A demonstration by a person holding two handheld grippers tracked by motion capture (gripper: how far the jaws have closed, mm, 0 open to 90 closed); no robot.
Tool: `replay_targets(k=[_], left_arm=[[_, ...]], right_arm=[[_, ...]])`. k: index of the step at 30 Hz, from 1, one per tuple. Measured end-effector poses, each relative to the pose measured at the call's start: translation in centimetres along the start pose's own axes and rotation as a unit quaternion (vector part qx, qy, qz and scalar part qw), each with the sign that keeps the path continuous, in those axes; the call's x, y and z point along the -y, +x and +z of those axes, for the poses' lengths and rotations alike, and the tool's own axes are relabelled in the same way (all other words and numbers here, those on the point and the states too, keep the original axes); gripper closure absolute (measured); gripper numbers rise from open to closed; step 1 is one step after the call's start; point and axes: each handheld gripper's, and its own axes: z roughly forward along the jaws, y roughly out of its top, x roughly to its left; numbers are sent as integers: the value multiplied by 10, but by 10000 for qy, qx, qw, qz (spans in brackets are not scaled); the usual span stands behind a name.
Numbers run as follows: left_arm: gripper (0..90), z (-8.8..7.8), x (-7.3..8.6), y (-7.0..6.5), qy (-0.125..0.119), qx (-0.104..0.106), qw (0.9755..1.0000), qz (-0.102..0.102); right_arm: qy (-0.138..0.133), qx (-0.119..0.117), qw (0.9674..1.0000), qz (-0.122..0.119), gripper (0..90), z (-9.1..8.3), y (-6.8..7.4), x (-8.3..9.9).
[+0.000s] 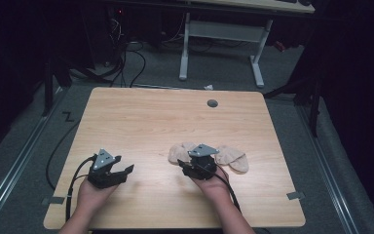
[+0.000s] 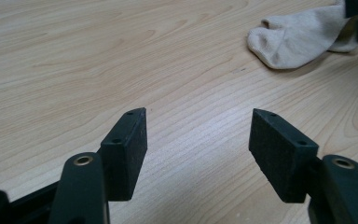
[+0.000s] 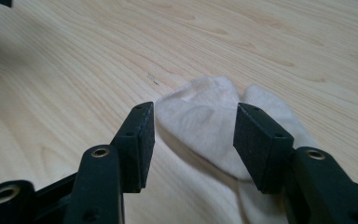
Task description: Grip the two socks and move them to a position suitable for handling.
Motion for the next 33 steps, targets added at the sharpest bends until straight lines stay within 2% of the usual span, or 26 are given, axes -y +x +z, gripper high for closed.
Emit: replay_targets(k=[5,8,16,18,20,22,23,24,27,33], left_arm=[[382,1,-1,-1,2,68,10000,3],[387,0,-1,0,42,95,9999,-21],[379,0,-2,0,-26,41,10000,2],[379,0,-2,-1,-10,44,10000,23],[379,0,-2,-1,-5,49,10000,28],[379,1,-2,-1,-10,59,10000,35],[379,1,-2,-1,-18,55,10000,38],[379,1,-3,-1,-18,57,10000,46],[380,1,-3,-1,-17,56,10000,47],[383,0,-2,-3,27,36,9999,103]], right_arm=[[237,65,9996,-100,496,28,6,-12],[291,33,9995,-115,502,35,8,-15],[709,-10,9973,-172,495,60,14,-18],[834,65,9963,-216,507,65,16,-17],[829,54,9964,-149,533,66,15,-15],[820,115,9965,-153,600,66,14,-15],[843,130,9962,-152,666,65,13,-15],[843,130,9962,-152,666,65,13,-15],[852,176,9960,-201,814,62,13,-16],[558,124,9983,-114,844,48,12,-16]])
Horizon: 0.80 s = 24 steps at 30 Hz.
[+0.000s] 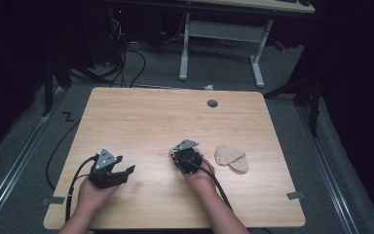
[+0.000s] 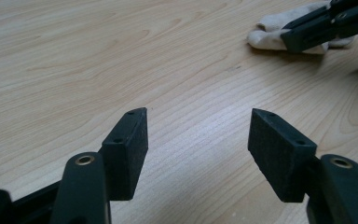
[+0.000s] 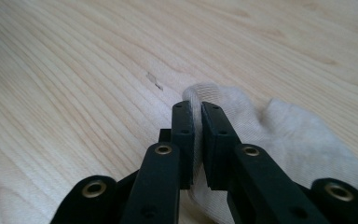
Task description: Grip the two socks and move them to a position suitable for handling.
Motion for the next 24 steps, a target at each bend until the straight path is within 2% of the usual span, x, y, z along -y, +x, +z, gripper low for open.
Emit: replay_targets(k=[4,8,16,21,23,24], left_arm=[[385,-1,0,-2,-6,-17,10000,22],[386,-1,1,-2,-7,-14,10000,-10],[389,4,-2,-4,-40,46,10000,7],[389,6,-3,-9,-57,89,9999,22],[389,7,-4,-10,-44,101,9999,33],[389,8,-4,-10,-37,108,9999,39]], right_arm=[[-214,2,9997,67,844,-12,-3,1],[-504,-168,9980,350,844,-26,-12,4],[-750,-156,9954,567,844,-48,-20,15],[-960,4,9935,607,844,-59,-23,25],[-984,116,9932,613,843,-61,-29,28],[-1007,117,9925,689,843,-62,-33,29]])
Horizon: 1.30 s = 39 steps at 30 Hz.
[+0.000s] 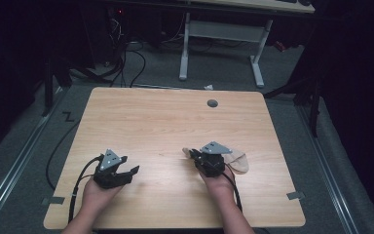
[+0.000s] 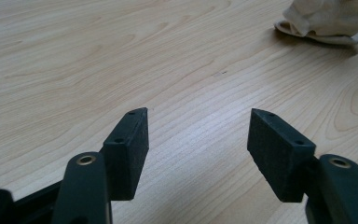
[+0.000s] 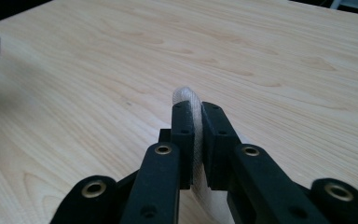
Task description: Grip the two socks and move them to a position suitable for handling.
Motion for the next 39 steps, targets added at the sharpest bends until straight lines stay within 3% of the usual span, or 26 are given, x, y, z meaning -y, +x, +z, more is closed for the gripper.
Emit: replay_targets(k=[7,11,15,19,20,21,25,27,34,39], left_arm=[[389,3,0,-2,48,10,10000,55],[389,5,0,-2,68,14,10000,66],[389,3,-1,-3,75,6,9999,100],[388,1,-1,-3,52,-9,9999,99],[388,1,0,-3,58,-10,9999,99],[388,1,0,-3,63,-10,9999,98],[385,1,1,-3,115,-27,9998,143],[385,-1,2,-3,126,-41,9998,158],[385,-6,4,3,66,-92,9999,25],[385,-5,4,2,84,-142,9998,83]], right_arm=[[-103,236,9991,351,843,-10,-29,5],[-187,200,9986,444,843,-16,-33,4],[-144,-8,9993,344,843,-11,-20,3],[11,-244,9996,108,843,1,3,2],[42,-406,9992,-3,843,5,17,1],[42,-406,9992,-3,843,5,17,1],[-49,-869,9961,-173,842,8,44,-6],[-154,-908,9955,-212,841,6,50,-12],[-161,-578,9982,41,841,7,26,-11],[-178,-338,9990,243,841,6,3,-8]])
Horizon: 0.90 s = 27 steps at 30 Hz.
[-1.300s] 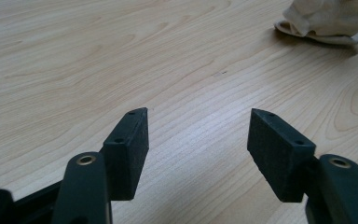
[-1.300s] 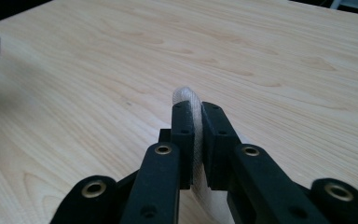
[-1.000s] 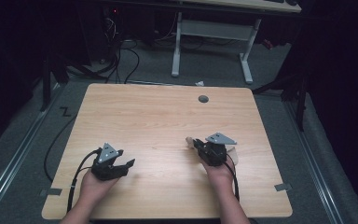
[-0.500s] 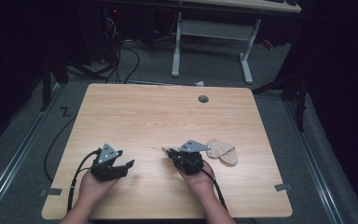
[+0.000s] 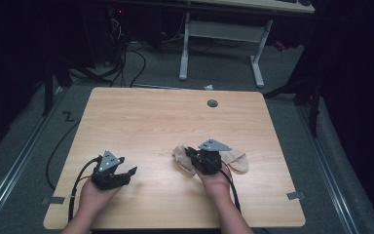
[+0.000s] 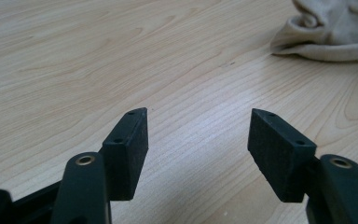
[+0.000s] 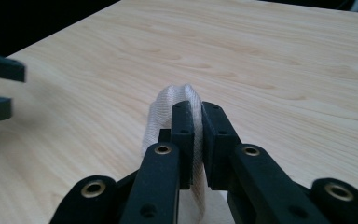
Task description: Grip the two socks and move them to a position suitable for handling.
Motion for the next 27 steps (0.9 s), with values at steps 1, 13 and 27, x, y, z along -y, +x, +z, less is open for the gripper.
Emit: replay_targets(k=[1,13,27], left_arm=[[385,-1,0,0,36,-2,10000,33],[385,-2,3,0,69,-52,10000,26],[385,-6,7,2,65,-70,10000,8]], right_arm=[[-8,64,10000,24,841,-1,-4,0],[114,659,9970,377,834,-4,-53,11],[515,1062,9923,365,764,0,-78,21]])
